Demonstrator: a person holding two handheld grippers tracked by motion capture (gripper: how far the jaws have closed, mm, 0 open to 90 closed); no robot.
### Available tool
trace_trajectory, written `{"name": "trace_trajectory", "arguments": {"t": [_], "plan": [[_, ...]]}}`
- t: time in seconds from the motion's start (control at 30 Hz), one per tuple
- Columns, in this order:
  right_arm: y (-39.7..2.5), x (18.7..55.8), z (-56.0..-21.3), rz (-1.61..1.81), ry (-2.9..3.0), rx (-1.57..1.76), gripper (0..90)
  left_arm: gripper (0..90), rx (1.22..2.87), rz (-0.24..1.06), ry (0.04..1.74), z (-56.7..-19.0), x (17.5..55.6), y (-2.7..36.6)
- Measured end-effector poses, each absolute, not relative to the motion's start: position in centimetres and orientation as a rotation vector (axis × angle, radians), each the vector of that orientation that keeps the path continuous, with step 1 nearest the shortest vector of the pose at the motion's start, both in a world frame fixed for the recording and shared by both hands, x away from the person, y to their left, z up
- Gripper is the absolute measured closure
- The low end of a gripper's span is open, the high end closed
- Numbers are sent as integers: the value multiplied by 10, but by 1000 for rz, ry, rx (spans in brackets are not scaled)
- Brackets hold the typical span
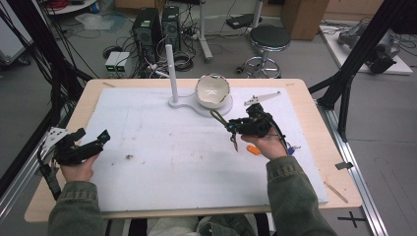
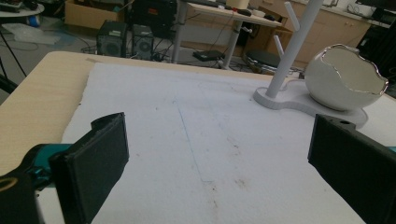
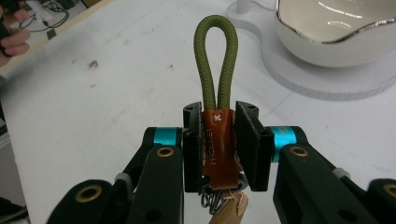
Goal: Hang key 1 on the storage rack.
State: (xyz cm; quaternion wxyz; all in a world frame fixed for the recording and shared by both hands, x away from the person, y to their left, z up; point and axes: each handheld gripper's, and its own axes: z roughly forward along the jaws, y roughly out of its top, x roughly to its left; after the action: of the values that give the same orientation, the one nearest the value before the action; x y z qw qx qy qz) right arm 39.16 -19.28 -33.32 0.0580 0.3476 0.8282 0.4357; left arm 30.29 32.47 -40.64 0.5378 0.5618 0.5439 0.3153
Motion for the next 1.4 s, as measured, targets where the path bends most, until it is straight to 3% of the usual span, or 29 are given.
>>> {"name": "trace_trajectory", "arguments": {"t": [0.67, 1.4], "plan": [[-135, 421, -289, 1275, 2480, 998, 729, 56, 1308, 737, 1298, -407, 302, 328], [-100, 446, -253, 1279, 2481, 954, 728, 56, 1300, 731, 1298, -407, 302, 329]]}}
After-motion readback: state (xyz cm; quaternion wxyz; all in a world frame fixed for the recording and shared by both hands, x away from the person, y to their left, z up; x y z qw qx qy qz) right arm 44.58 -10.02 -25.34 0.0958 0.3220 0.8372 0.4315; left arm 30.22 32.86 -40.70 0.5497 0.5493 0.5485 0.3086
